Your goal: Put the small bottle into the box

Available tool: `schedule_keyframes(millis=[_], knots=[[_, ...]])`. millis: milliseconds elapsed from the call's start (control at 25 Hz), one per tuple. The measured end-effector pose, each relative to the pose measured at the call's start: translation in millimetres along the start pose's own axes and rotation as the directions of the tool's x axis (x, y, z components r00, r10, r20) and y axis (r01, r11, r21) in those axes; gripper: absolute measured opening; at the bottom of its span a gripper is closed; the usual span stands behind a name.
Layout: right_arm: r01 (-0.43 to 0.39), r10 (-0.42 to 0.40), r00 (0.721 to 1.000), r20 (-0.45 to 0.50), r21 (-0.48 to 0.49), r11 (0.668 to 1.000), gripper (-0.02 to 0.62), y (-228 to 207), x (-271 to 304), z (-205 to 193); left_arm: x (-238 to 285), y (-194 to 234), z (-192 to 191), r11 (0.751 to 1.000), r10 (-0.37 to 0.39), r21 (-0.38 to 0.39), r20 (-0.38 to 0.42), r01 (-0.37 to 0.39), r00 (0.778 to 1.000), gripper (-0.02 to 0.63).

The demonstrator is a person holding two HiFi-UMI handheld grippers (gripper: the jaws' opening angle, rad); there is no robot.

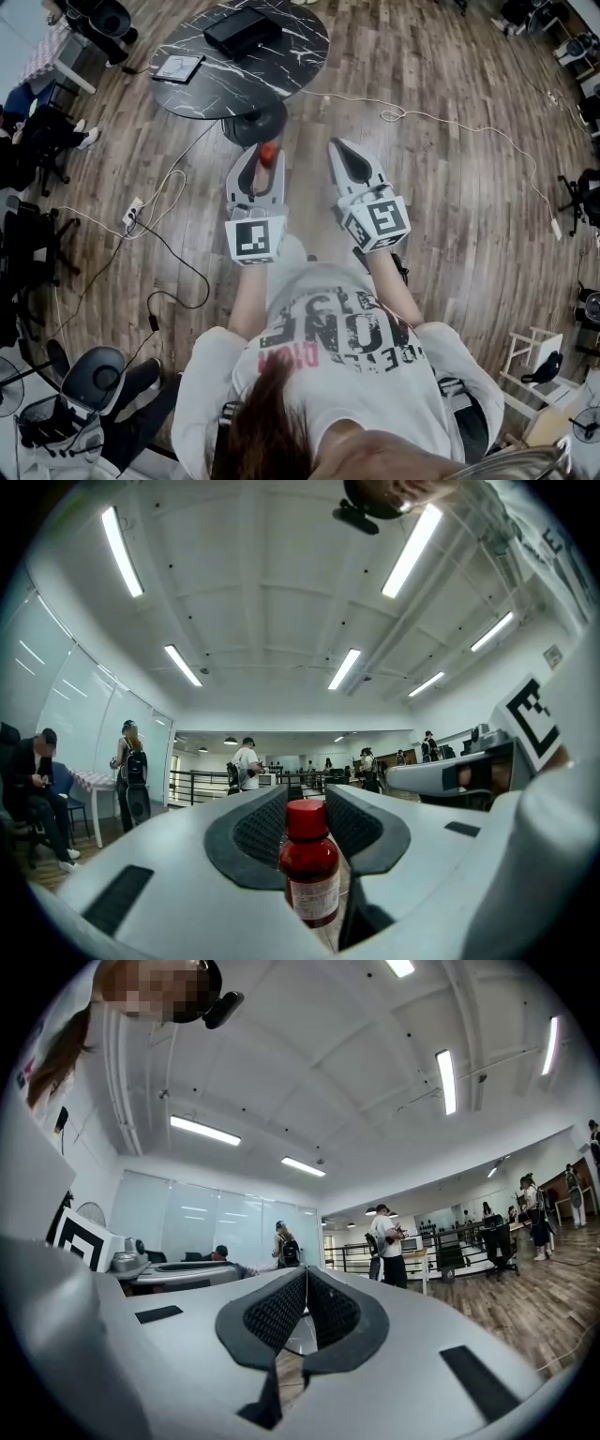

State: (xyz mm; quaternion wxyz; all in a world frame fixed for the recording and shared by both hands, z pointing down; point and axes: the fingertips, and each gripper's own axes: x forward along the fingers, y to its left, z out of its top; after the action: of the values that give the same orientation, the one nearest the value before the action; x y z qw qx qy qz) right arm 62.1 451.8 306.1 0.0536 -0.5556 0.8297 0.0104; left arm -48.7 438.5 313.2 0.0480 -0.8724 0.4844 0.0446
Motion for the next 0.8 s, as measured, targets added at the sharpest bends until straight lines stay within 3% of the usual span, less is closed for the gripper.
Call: schedule_keyframes(millis=[320,800], knots=[[0.018,-0.018,0.999,-0.028,0.011,1.0,0.002,-9.7,29.2,-14.4,26.5,21.4,-7.1,1.0,-0.017,-0.016,-0.005,0.017,1.0,0.127],[0.032,-0.031,0.997,-0.069,0.008,0.999,0.002,-30.1,129.5,-17.1,106.0,88.9,-5.8,0.998,-0.056,-0.019,-0.021,0.056,0.998,0.127]])
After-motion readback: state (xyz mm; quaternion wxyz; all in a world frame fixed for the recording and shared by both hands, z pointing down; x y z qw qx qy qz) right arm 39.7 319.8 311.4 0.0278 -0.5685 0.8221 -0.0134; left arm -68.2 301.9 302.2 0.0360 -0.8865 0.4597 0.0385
